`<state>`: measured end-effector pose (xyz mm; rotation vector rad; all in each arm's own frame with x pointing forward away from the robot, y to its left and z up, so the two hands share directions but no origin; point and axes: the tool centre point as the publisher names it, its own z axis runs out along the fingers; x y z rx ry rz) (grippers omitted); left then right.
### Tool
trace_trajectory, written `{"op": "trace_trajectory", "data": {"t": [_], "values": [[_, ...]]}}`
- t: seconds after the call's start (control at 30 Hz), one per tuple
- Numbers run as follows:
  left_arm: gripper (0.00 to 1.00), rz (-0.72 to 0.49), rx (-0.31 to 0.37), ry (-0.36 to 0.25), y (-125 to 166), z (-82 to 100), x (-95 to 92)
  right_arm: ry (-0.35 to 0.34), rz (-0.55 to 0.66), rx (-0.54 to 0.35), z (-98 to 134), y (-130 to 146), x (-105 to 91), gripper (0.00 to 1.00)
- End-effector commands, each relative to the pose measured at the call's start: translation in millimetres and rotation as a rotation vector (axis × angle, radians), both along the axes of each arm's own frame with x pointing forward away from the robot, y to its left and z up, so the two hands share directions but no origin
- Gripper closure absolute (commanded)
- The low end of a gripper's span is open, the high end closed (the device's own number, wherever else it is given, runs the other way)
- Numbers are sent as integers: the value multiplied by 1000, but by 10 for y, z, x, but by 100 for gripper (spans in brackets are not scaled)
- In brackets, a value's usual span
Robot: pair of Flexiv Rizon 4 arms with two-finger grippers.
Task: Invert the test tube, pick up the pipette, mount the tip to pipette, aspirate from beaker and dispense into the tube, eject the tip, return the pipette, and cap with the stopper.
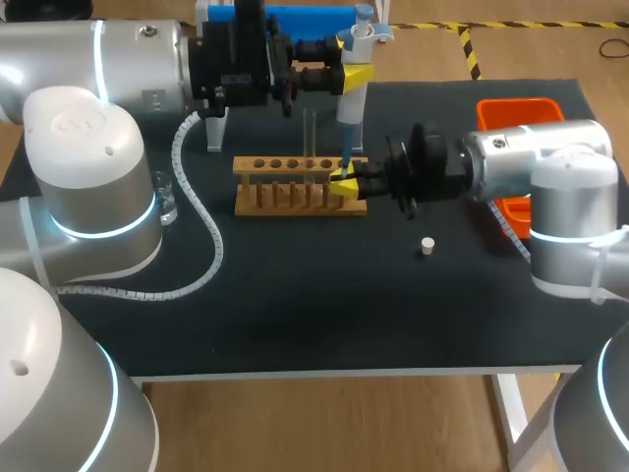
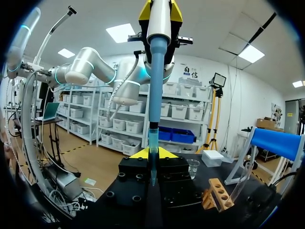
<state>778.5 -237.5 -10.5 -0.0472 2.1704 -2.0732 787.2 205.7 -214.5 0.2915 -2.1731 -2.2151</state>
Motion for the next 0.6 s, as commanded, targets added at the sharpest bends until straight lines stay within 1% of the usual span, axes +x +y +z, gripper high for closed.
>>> {"op": "trace_trajectory", "data": {"t": [0.03,0.3,0.6], "values": [[100,2,-2,-2,1,-3,-4,-1,-3,-1,5,-22,-23,100],[100,2,-2,-2,1,-3,-4,-4,2,-2,49,-8,4,100],[100,2,-2,-2,1,-3,-4,-8,9,4,168,-10,31,100]]}}
